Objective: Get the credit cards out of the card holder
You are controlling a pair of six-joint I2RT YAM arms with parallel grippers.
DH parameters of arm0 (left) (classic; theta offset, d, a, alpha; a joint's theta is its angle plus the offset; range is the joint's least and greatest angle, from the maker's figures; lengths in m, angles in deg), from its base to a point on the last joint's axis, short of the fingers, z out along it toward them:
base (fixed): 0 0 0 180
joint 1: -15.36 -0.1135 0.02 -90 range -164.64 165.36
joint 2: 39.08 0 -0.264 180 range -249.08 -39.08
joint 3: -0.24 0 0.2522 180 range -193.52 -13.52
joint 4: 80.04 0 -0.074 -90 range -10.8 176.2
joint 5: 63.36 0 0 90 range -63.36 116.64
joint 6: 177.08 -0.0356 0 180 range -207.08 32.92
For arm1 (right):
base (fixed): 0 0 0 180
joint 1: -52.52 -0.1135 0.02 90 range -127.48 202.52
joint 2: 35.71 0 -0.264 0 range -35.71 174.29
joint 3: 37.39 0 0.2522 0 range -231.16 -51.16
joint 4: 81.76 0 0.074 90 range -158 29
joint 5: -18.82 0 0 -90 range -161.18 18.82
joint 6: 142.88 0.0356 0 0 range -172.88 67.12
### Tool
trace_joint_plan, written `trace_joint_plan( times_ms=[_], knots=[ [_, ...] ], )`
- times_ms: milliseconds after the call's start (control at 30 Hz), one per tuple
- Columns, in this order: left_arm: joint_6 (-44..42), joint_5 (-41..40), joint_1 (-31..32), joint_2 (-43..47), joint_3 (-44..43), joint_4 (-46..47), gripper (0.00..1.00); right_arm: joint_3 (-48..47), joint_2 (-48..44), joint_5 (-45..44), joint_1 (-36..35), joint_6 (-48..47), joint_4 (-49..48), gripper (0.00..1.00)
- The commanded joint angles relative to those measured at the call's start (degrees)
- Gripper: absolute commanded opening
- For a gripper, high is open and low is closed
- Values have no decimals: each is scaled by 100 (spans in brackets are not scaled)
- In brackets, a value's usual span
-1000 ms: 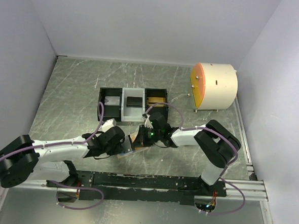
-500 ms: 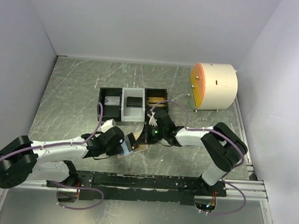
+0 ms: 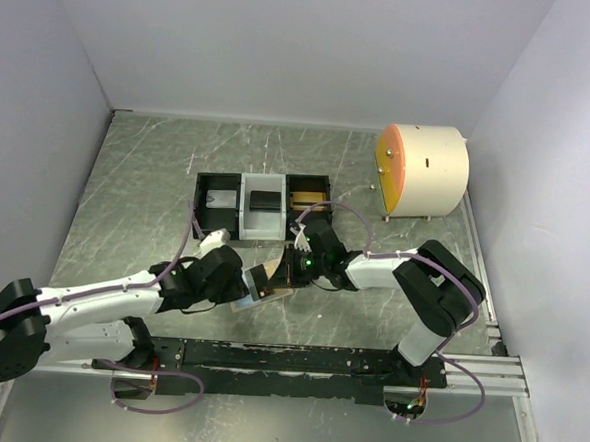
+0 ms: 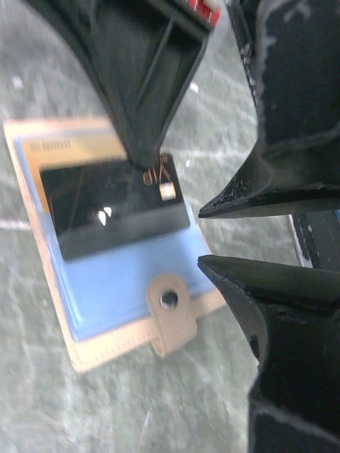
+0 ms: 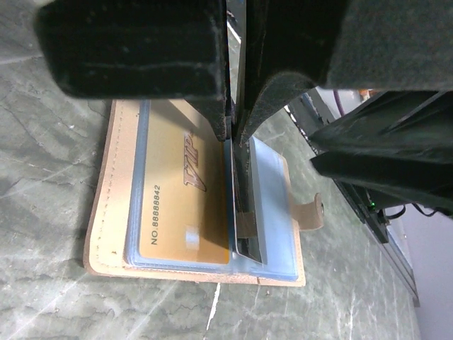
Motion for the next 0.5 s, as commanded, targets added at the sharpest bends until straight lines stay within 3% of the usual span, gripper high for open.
trace_joint_plan(
  times_ms=[0, 467],
  knots=[
    [-339, 29, 35, 252, -276, 387, 41, 67, 106, -17, 28, 47, -158, 7],
    [-69, -61, -46, -1289, -403, 519, 28, 70, 50, 68, 30, 46, -167, 8]
  ],
)
